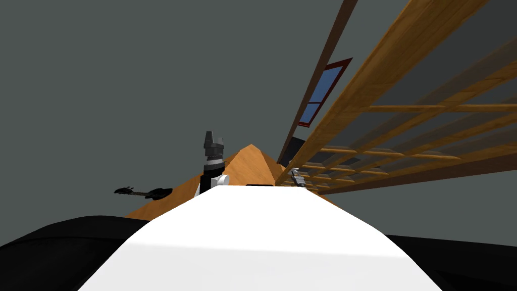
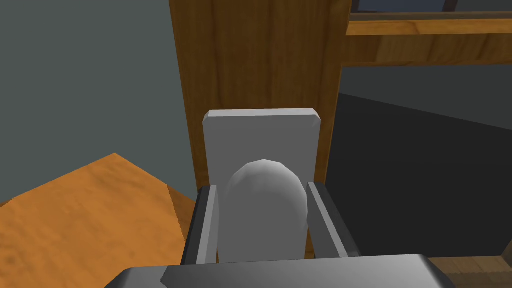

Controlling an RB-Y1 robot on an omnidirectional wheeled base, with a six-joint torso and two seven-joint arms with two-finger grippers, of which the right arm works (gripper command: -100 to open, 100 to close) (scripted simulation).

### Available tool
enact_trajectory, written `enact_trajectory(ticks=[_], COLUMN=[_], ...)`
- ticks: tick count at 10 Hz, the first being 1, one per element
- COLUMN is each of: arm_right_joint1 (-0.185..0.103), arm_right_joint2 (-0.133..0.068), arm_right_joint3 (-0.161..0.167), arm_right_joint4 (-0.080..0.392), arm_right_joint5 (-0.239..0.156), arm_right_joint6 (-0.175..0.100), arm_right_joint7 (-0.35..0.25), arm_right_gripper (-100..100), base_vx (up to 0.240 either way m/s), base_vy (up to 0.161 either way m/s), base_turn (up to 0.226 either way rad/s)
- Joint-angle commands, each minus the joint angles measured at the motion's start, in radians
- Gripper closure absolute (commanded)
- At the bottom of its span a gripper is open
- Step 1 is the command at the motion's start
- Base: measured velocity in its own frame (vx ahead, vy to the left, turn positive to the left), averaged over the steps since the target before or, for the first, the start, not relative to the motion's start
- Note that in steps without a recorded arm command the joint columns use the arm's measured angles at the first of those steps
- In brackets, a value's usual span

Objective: Pull the door open

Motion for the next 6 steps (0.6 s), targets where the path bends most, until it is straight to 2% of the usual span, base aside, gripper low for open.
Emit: enact_trajectory(ticks=[1,3,6], arm_right_joint1=[0.006,0.010,0.023], arm_right_joint2=[-0.010,-0.019,-0.041], arm_right_joint3=[0.014,0.026,0.059], arm_right_joint4=[0.009,0.017,0.037], arm_right_joint5=[0.003,0.006,0.013], arm_right_joint6=[-0.022,-0.041,-0.092], arm_right_joint7=[-0.014,-0.025,-0.056], arm_right_gripper=[100,100,100], base_vx=[-0.140,-0.195,-0.223], base_vy=[-0.011,-0.053,-0.049], base_turn=[0.154,0.121,0.159])
